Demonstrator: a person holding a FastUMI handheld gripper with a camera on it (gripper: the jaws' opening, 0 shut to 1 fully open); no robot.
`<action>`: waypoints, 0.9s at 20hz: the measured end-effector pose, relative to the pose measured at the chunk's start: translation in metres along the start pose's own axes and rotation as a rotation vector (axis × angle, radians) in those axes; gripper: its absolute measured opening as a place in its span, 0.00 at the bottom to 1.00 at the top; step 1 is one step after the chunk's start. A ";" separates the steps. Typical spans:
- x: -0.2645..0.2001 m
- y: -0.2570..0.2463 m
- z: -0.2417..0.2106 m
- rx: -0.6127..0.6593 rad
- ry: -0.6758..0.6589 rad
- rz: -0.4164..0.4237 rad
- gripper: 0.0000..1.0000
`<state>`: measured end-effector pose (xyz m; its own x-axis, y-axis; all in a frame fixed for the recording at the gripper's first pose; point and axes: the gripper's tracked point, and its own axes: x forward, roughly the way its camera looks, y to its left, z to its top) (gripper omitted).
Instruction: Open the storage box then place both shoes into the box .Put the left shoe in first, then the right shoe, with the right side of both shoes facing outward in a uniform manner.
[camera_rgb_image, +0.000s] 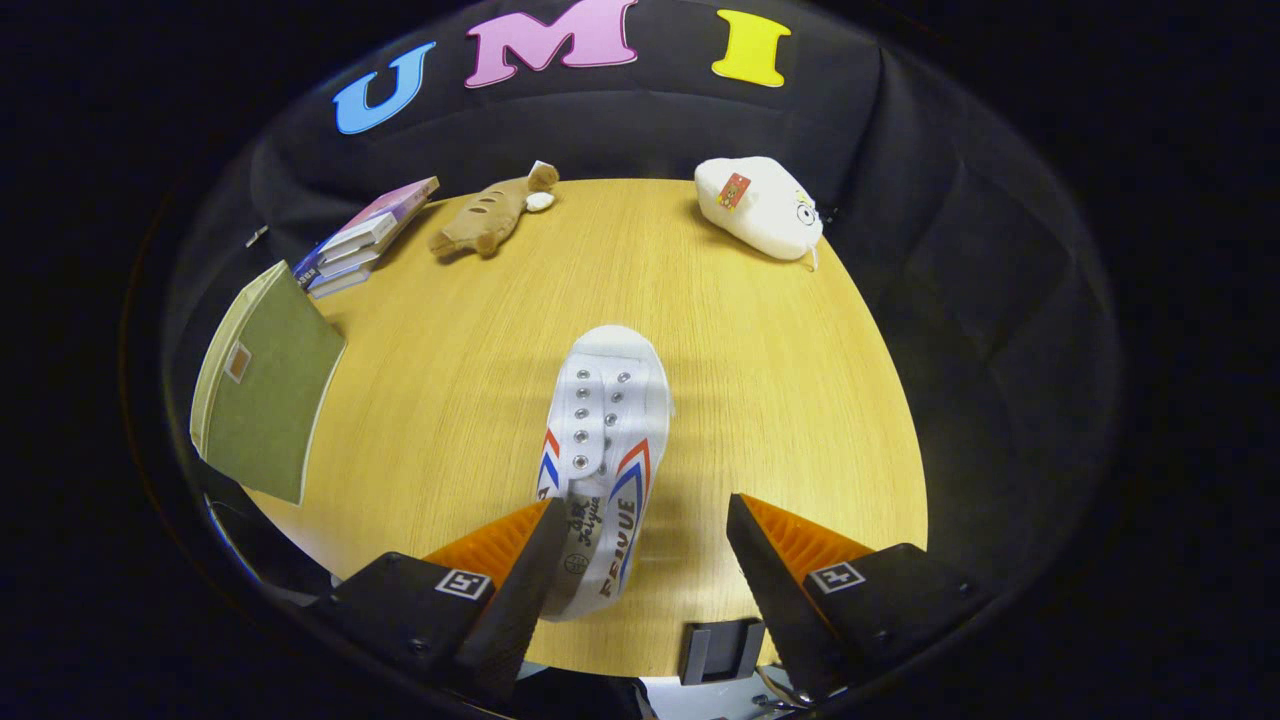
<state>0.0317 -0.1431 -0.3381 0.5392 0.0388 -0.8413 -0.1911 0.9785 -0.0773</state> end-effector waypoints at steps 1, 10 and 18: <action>0.009 -0.001 -0.005 0.003 0.018 -0.003 0.99; 0.045 0.007 -0.009 0.033 0.058 0.028 0.78; 0.043 0.010 -0.008 0.096 0.082 0.003 0.15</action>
<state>0.0467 -0.1337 -0.3793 0.4695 0.0288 -0.8825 -0.1109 0.9935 -0.0266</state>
